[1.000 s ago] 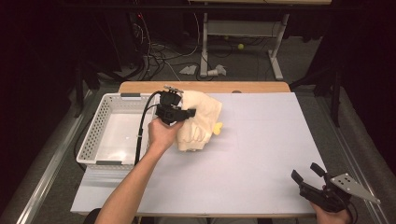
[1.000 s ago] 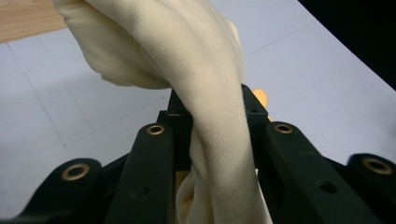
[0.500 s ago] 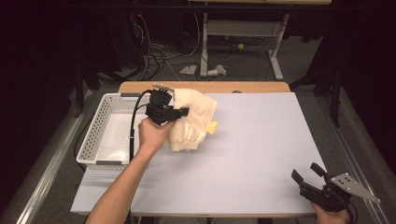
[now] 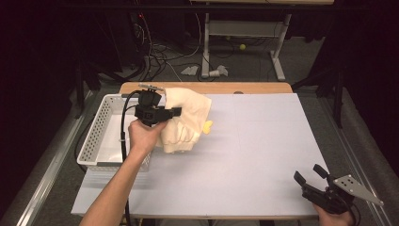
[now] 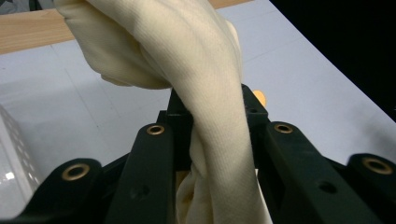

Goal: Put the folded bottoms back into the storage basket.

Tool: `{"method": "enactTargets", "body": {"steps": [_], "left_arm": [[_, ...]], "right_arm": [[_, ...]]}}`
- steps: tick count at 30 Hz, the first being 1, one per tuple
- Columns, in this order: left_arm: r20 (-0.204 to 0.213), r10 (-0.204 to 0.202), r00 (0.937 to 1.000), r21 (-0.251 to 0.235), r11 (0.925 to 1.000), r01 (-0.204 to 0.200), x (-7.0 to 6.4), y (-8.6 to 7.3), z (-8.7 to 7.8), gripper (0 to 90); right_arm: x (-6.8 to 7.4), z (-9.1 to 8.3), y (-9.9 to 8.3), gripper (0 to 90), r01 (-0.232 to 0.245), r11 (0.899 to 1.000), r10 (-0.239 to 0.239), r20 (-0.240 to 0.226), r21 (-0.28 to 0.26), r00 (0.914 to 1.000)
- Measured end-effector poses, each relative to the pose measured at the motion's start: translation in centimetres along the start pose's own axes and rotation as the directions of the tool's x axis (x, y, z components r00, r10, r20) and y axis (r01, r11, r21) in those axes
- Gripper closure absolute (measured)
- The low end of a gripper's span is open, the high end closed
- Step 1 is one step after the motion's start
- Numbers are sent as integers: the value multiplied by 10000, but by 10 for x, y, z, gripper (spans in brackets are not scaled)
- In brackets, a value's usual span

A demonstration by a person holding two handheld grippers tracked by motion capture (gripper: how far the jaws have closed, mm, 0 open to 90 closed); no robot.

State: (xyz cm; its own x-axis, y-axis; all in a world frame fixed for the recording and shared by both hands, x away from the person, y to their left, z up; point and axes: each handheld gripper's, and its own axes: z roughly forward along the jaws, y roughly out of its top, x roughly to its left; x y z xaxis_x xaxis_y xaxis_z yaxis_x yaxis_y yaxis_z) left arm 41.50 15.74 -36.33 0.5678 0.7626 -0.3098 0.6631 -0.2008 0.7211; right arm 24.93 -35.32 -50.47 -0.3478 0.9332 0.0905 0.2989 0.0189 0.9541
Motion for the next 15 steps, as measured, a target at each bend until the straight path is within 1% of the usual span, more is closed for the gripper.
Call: {"method": "enactTargets", "body": {"steps": [10,15], "left_arm": [[34,-227,9997,-252,9994,228,7,-5,-18,706],[42,-364,9993,-394,9986,365,12,-6,-27,706]], "right_arm": [[0,0,0,213,-15,10000,14,-19,-32,10000],[-1,0,0,212,-76,10000,76,17,-7,10000]]}}
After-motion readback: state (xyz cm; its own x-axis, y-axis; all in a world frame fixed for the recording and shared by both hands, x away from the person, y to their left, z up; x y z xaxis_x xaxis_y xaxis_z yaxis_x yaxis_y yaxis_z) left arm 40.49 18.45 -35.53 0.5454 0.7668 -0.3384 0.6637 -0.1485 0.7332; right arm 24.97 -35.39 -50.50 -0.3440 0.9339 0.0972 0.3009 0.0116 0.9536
